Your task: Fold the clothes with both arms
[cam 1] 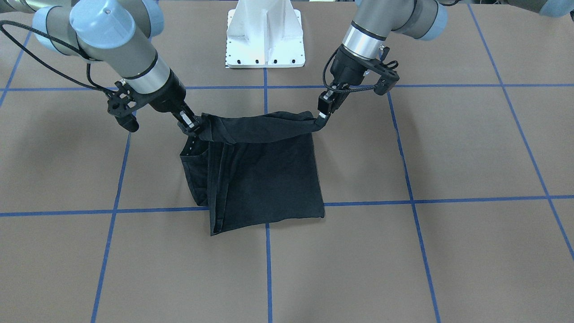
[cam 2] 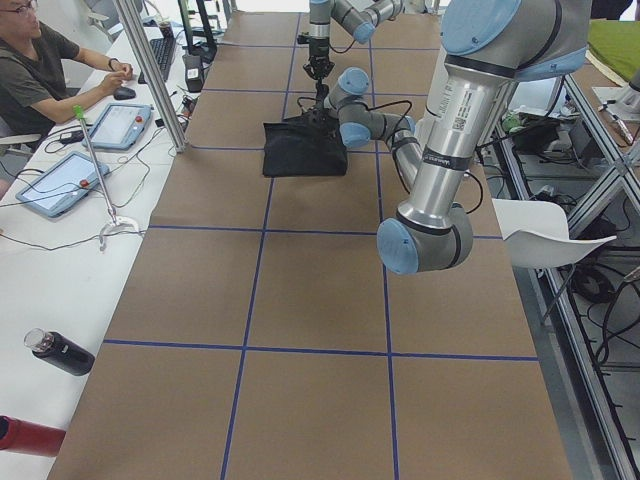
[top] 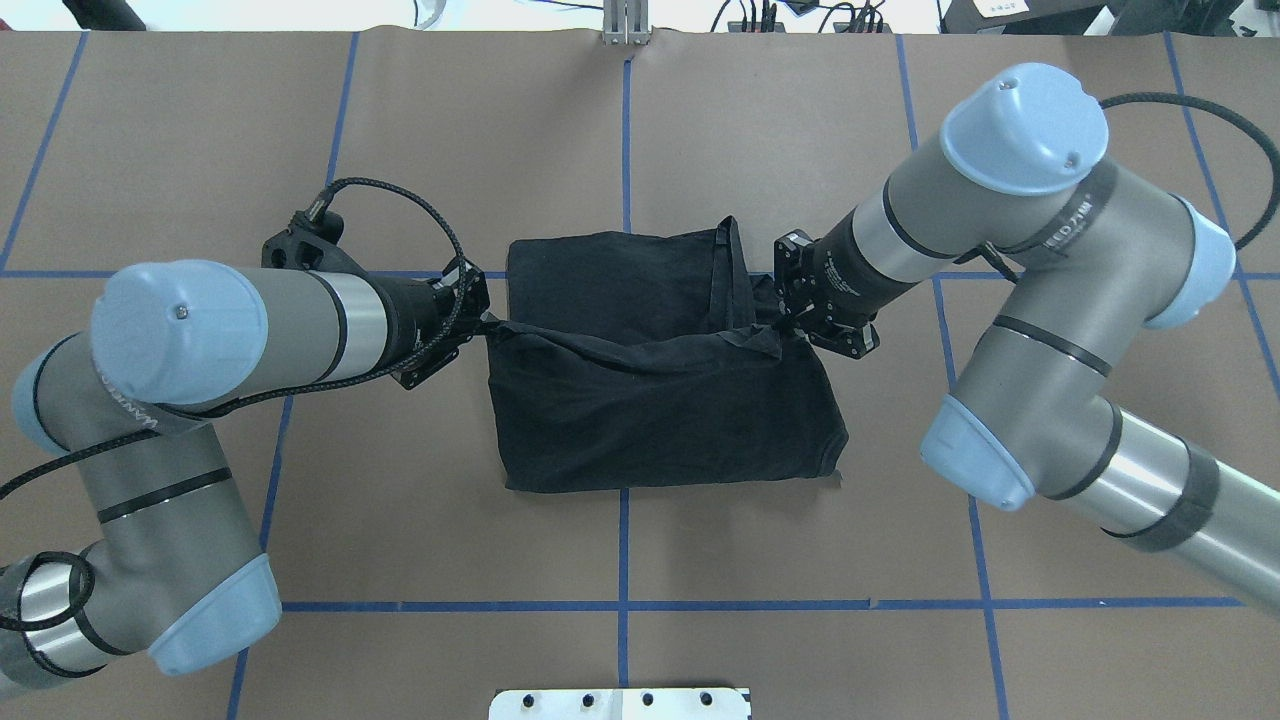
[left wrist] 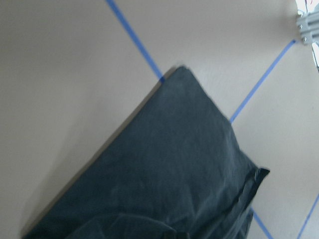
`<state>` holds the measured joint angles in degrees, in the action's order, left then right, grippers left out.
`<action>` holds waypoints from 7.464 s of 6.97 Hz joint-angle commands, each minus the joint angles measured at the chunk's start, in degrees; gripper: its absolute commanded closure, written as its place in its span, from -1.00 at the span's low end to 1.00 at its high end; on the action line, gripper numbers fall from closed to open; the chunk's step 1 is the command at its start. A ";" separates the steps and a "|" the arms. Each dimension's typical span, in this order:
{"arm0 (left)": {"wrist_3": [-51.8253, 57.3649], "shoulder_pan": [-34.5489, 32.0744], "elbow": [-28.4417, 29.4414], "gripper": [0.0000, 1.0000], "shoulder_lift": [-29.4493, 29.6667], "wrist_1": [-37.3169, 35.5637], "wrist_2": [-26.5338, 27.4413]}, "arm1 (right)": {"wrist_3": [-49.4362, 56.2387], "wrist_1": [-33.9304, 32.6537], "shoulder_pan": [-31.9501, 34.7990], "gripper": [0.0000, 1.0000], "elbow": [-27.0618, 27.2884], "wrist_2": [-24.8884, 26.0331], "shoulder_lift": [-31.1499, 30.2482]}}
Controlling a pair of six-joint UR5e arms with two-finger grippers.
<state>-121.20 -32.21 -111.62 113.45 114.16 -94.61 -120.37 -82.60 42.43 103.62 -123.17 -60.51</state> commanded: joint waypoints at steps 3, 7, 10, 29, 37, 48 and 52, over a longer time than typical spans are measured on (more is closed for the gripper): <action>3.69 -5.31 14.37 1.00 4.84 8.24 0.04 | 2.95 6.74 2.13 1.00 -14.91 0.03 6.79; 7.72 -9.70 38.32 0.38 14.13 22.02 0.39 | 14.42 6.93 5.81 -0.98 -34.05 0.03 19.08; 9.32 -13.67 41.58 -0.26 15.83 24.88 -0.39 | 18.07 6.92 9.69 -1.00 -35.51 -4.54 20.17; 120.24 -57.09 15.55 -1.00 -24.43 -6.84 -37.05 | 119.85 -16.98 42.74 -1.00 -0.52 -9.90 -30.72; 119.97 -56.48 14.33 -1.00 -25.57 -10.08 -40.57 | 119.49 -16.71 42.65 -1.00 -0.61 -10.16 -29.85; 116.72 -54.89 13.80 -1.00 -25.12 -10.36 -41.00 | 119.41 -16.81 42.74 -1.00 -0.52 -10.42 -30.45; 116.81 -54.98 13.97 -1.00 -25.21 -10.36 -40.48 | 119.41 -16.54 42.74 -1.00 -1.14 -9.99 -32.12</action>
<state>-4.46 -87.18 -97.72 88.16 103.80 -135.22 -0.94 -99.23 85.10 102.49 -133.27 -92.13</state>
